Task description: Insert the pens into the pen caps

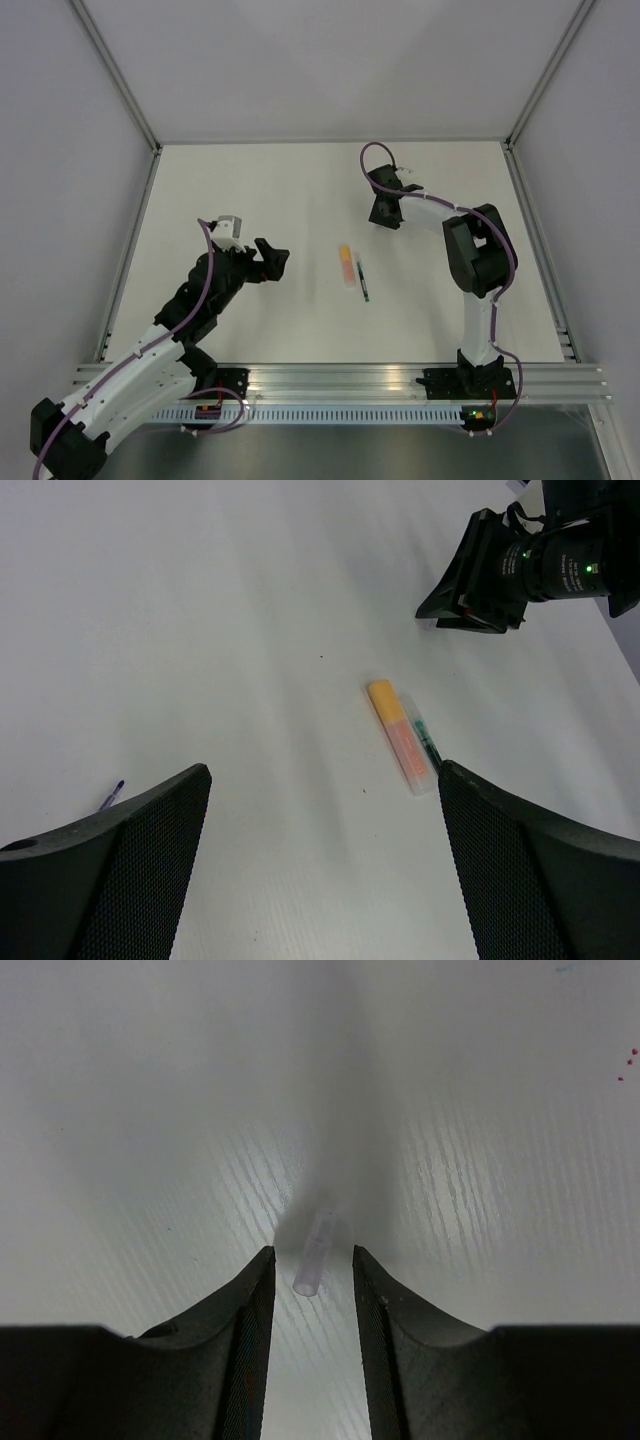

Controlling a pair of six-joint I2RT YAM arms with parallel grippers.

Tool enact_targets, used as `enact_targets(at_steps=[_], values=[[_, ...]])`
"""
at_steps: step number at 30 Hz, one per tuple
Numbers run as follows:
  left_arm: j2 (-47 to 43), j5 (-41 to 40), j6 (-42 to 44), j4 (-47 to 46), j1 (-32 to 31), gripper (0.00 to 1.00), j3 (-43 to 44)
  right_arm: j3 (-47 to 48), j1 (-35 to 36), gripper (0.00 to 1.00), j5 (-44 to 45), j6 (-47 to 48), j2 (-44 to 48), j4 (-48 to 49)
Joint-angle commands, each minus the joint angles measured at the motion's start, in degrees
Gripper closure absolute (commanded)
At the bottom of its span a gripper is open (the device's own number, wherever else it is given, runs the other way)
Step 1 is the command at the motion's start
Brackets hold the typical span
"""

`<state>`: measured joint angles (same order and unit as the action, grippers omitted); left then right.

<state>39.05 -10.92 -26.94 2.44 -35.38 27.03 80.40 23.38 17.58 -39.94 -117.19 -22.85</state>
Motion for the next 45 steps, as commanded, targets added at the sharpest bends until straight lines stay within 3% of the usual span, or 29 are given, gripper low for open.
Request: enact_targets(at_steps=[1, 24, 31, 36, 41, 45], values=[[-0.3, -0.2, 1.2, -2.1, 0.0, 0.02, 0.0, 1.5, -0.2, 0.58, 2.3, -2.1, -1.1, -1.1], [-1.5, 0.6, 0.6, -2.2, 0.0, 0.02, -0.1, 3.8, -0.1, 0.67, 1.9, -2.3, -3.7, -5.5], [-1.3, 1.2, 0.5, -2.1, 0.0, 0.02, 0.0, 9.6, 1.3, 0.72, 2.7, -0.8, -6.6, -10.4], [-2.1, 2.0, 0.5, -2.2, 0.0, 0.02, -0.3, 8.8, 1.4, 0.82, 3.0, 0.9, -6.8, -10.3], [-0.1, 10.0, 0.7, -6.1, 0.0, 0.02, -0.1, 2.0, 0.2, 0.97, -0.7, 5.7, -5.1, -4.7], [4.3, 7.9, 0.9, -4.0, 0.0, 0.02, 2.8, -1.6, -0.3, 1.0, -1.8, 8.7, -4.1, -2.3]])
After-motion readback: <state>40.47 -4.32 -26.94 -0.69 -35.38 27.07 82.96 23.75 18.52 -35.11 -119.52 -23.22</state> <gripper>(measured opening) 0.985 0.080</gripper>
